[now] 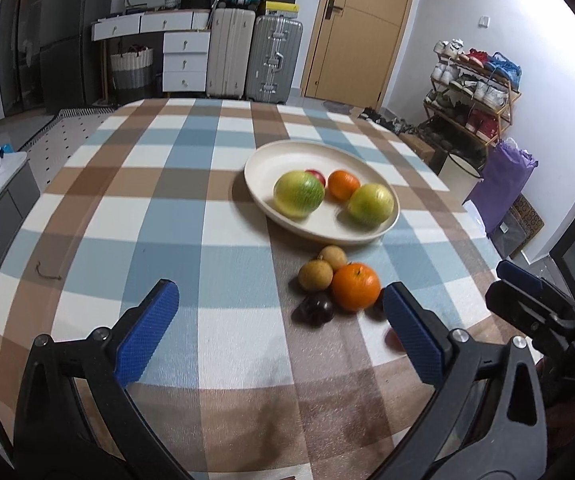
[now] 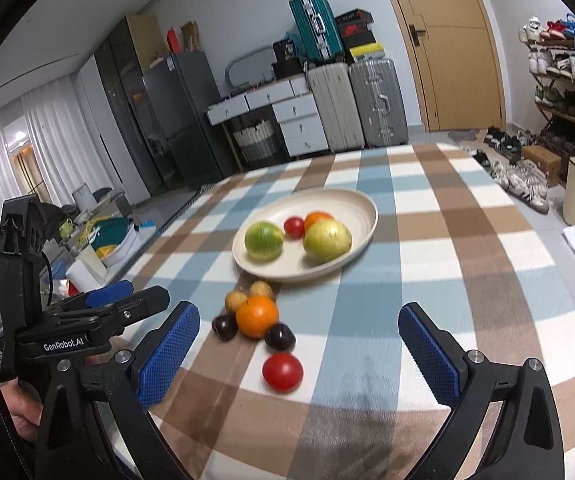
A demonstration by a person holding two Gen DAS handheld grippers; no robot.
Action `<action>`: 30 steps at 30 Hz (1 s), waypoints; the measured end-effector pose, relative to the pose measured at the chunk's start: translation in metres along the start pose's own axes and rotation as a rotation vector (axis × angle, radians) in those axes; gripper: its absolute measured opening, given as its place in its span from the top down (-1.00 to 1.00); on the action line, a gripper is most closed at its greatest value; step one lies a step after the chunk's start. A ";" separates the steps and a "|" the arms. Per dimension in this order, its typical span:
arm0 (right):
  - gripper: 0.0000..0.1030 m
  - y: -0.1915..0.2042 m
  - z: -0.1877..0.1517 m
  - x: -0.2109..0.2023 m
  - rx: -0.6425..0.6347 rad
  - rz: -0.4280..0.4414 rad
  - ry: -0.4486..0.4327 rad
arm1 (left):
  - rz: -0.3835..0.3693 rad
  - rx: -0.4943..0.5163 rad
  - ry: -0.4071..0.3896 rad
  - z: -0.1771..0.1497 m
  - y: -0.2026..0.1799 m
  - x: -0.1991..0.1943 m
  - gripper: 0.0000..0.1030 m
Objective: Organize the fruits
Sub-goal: 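Lower the right tool onto the loose red tomato and close on it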
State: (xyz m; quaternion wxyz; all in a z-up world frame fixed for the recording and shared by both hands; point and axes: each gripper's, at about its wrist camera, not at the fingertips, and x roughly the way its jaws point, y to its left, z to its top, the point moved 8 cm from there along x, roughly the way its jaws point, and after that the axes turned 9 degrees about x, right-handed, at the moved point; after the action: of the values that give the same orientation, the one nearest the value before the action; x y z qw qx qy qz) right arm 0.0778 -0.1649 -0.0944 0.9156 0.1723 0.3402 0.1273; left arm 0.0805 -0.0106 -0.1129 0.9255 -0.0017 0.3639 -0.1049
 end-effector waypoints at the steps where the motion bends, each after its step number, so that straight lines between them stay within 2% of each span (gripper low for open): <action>1: -0.97 -0.001 -0.003 0.003 0.000 -0.002 0.012 | -0.003 -0.003 0.006 -0.002 0.001 0.002 -0.97; 18: -0.97 -0.002 -0.036 0.033 -0.006 -0.011 0.146 | -0.015 -0.019 0.072 -0.027 0.008 0.028 -0.97; 21: -0.91 0.000 -0.040 0.037 -0.013 -0.011 0.160 | -0.017 -0.023 0.080 -0.029 0.009 0.031 -0.97; 25: -0.69 0.003 -0.045 0.042 -0.028 -0.010 0.183 | -0.016 -0.025 0.080 -0.031 0.010 0.031 -0.97; 30: -0.52 0.010 -0.050 0.047 -0.051 0.002 0.205 | -0.016 -0.025 0.081 -0.032 0.013 0.031 -0.97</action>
State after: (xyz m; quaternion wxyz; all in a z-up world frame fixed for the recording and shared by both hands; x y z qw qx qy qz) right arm 0.0777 -0.1281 -0.1529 0.8801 0.1354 0.4284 0.1536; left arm 0.0833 -0.0019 -0.1578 0.9091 -0.0117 0.4021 -0.1079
